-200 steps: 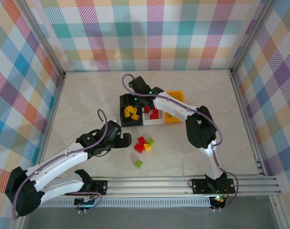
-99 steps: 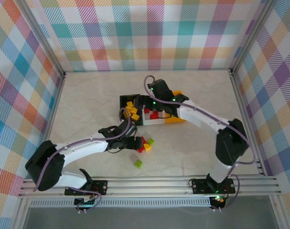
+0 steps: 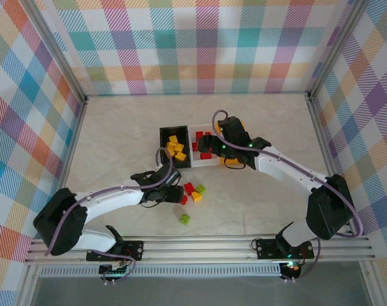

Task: Sort the legos into containers by color

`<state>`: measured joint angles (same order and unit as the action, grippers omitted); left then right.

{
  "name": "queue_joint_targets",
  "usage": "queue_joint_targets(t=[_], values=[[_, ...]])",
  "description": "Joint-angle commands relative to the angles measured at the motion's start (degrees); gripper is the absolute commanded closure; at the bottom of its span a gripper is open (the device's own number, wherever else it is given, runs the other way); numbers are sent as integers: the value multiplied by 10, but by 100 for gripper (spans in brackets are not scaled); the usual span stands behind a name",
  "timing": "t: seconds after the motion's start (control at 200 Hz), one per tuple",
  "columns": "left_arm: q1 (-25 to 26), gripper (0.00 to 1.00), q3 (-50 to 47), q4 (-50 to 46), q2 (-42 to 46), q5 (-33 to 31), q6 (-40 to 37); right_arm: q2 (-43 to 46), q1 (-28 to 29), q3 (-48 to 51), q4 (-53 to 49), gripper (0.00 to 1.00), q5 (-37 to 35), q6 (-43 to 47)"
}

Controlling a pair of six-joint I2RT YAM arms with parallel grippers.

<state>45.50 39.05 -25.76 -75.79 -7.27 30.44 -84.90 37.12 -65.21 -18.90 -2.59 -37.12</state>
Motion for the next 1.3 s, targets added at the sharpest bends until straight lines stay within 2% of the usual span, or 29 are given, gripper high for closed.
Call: queue_joint_targets(t=[0.0,0.215,0.44,0.59,0.73,0.915,1.145,1.3], values=[[-11,25,-20,-82,58,-30,8,20,-4,8,19,12,-7,-10],[7,12,13,-47,88,33,6,31,-7,19,23,12,-6,-9],[50,11,22,13,-25,60,-1,47,-15,42,22,11,-8,-13],[50,22,27,44,-82,62,-4,61,-23,52,18,11,-8,-15],[51,34,30,50,-100,58,-12,68,-28,56,13,10,-8,-12],[51,62,31,45,-99,60,-13,75,-33,70,17,10,-8,-19],[40,63,106,-29,-30,26,-31,102,-35,96,-5,10,-37,-27],[-4,63,223,-35,-79,49,-61,124,-36,118,-30,10,-64,-30]])
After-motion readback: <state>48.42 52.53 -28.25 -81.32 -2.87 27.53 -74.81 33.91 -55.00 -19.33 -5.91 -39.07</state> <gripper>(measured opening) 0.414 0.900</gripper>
